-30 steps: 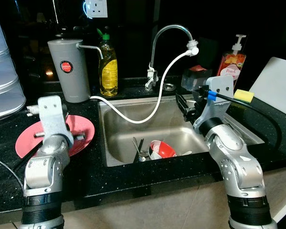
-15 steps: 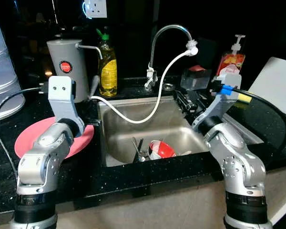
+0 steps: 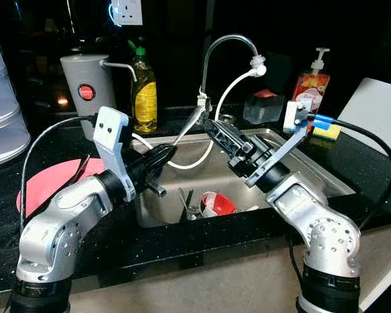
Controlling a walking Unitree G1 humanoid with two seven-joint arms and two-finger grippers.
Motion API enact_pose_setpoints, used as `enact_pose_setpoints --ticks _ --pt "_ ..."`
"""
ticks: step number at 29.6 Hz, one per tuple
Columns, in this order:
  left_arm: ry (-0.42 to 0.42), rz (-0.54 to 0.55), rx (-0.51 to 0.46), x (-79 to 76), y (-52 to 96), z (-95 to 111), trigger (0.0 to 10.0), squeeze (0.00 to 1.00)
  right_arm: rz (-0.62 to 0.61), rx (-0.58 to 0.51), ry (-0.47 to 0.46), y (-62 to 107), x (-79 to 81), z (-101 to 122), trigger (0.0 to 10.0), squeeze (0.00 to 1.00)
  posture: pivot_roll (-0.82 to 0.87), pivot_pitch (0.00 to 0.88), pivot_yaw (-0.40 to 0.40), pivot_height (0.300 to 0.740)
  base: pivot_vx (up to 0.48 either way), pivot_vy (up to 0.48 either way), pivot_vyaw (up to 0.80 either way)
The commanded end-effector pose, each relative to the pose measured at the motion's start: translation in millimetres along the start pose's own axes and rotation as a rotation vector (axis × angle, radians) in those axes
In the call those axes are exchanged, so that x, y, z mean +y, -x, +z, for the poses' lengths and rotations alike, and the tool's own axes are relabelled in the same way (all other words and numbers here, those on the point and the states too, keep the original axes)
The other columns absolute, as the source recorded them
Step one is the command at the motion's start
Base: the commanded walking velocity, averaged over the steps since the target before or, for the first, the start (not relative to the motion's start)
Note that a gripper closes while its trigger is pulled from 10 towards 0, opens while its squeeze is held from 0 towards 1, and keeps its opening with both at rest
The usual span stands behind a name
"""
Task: Kitchen organization
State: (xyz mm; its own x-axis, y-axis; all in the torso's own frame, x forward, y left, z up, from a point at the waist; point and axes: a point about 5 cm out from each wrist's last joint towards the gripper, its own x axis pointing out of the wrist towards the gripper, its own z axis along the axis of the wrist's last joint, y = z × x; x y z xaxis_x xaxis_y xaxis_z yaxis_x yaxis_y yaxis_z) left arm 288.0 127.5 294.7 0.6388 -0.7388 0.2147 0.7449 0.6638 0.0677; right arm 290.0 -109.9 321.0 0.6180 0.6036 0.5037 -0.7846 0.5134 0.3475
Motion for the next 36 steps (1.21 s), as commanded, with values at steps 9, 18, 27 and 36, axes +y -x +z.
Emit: enact_pose_setpoints --ticks 9,18,27,36 --pt "-0.001 -0.1 0.003 -11.7 -2.4 -0.1 10.0 0.0 0.022 0.024 -0.045 -1.8 3.8 0.3 10.0 0.0 -0.06 0.037 -0.018 0.74 0.0 0.0 0.0" --pt "-0.01 -0.144 -0.033 -16.6 -6.8 3.5 10.0 0.0 -0.011 0.059 -0.071 -1.5 0.7 -6.8 10.0 0.0 -0.06 0.03 -0.018 0.74 0.0 0.0 0.0" --pt "-0.028 -0.088 -0.026 -10.5 -8.2 2.4 10.0 0.0 -0.06 0.045 -0.058 0.8 -6.7 -1.4 10.0 0.0 -0.06 0.026 -0.019 0.74 0.0 0.0 0.0" --pt "-0.008 -0.175 -0.019 -24.4 -9.7 -0.8 10.0 0.0 -0.059 0.048 -0.062 -0.7 -5.6 -2.0 10.0 0.0 -0.06 0.03 -0.021 0.74 0.0 0.0 0.0"
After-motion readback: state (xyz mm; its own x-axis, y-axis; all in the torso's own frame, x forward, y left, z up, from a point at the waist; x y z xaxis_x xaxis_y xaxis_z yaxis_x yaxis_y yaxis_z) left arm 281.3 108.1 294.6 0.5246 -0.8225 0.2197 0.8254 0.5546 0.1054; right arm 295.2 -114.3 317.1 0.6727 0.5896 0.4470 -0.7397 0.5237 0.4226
